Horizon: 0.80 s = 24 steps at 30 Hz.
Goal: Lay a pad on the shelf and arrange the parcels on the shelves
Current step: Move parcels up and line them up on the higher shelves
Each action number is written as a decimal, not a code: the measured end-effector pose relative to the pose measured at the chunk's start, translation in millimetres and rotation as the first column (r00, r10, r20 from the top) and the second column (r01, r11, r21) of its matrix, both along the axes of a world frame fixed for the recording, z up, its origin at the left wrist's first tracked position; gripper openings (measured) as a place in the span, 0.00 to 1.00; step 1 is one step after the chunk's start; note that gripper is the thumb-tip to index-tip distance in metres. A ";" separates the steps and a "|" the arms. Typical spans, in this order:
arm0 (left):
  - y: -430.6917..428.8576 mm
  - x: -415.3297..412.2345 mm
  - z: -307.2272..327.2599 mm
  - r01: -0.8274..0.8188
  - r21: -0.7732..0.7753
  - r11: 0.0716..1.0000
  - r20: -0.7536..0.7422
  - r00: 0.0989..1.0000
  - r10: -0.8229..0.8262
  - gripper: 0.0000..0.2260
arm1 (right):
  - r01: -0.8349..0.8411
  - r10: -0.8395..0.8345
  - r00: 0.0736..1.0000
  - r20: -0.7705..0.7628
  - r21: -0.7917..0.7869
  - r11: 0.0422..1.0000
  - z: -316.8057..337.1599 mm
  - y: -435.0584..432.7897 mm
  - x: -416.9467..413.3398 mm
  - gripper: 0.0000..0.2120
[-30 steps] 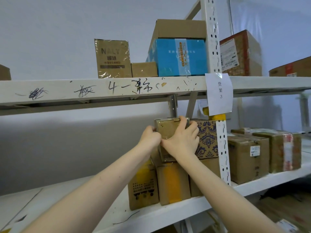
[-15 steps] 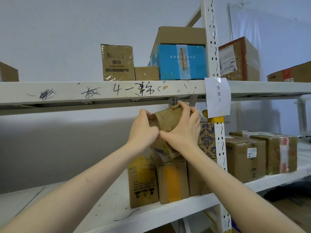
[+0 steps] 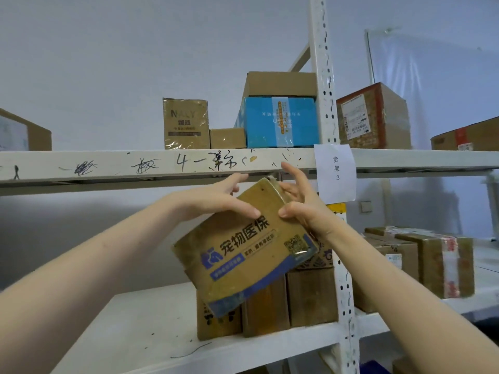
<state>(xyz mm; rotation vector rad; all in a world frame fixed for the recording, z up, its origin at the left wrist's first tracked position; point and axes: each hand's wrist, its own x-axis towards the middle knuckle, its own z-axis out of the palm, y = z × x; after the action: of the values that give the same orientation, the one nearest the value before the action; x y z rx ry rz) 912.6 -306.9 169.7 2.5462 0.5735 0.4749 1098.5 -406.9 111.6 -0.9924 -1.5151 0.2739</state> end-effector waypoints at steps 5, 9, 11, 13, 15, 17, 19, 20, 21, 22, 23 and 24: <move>-3.8 -16.4 -0.4 0.046 -0.119 0.992 -0.044 0.998 -0.052 0.42 | -0.246 0.248 0.969 0.008 -0.115 0.963 3.5 12.2 2.2 0.54; -7.1 -37.9 10.6 -0.011 -0.066 0.998 -0.008 1.000 0.010 0.42 | -0.185 0.256 0.941 0.223 -0.297 0.937 5.9 18.9 7.2 0.63; -15.3 -50.2 25.5 -0.043 -0.026 0.999 0.010 0.999 0.043 0.40 | -0.201 0.305 0.909 0.285 -0.343 0.918 10.1 22.1 3.8 0.62; -26.0 -62.0 43.4 -0.078 0.033 0.996 -0.001 0.997 0.078 0.37 | -0.255 0.329 0.915 0.235 -0.297 0.920 19.1 28.5 -2.2 0.60; -40.2 -68.4 60.6 -0.183 0.169 0.968 0.046 0.983 0.178 0.32 | -0.308 0.333 0.935 0.122 -0.184 0.933 30.3 35.6 -7.3 0.58; -51.0 -70.4 77.3 -0.383 0.412 0.827 0.218 0.922 0.318 0.34 | -0.344 0.347 0.937 0.029 -0.077 0.936 41.9 43.7 -14.0 0.57; -57.2 -68.8 90.3 -0.570 0.599 0.563 0.457 0.820 0.344 0.33 | -0.350 0.352 0.933 -0.069 0.038 0.936 53.6 49.7 -21.2 0.56; -56.5 -67.9 94.1 -0.631 0.647 0.428 0.556 0.775 0.302 0.30 | -0.362 0.372 0.917 -0.146 0.094 0.928 58.6 52.1 -25.4 0.56; -54.6 -69.4 96.9 -0.672 0.658 0.340 0.625 0.739 0.250 0.27 | -0.378 0.404 0.888 -0.221 0.150 0.913 65.0 54.4 -31.7 0.56; -51.0 -69.5 97.8 -0.693 0.652 0.308 0.671 0.716 0.193 0.26 | -0.382 0.429 0.858 -0.284 0.206 0.901 70.8 54.7 -36.8 0.57; -47.2 -70.3 97.2 -0.707 0.641 0.299 0.706 0.696 0.133 0.26 | -0.370 0.441 0.837 -0.325 0.257 0.892 77.2 55.9 -42.0 0.55; -41.9 -73.1 96.3 -0.725 0.623 0.293 0.740 0.668 0.079 0.27 | -0.346 0.441 0.826 -0.351 0.302 0.888 84.8 57.8 -47.7 0.52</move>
<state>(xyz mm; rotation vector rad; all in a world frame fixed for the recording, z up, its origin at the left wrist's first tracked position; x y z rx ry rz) 839.4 -348.8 266.1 2.7877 0.9475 2.3116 1050.8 -349.1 196.4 -0.3895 -1.3097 0.5589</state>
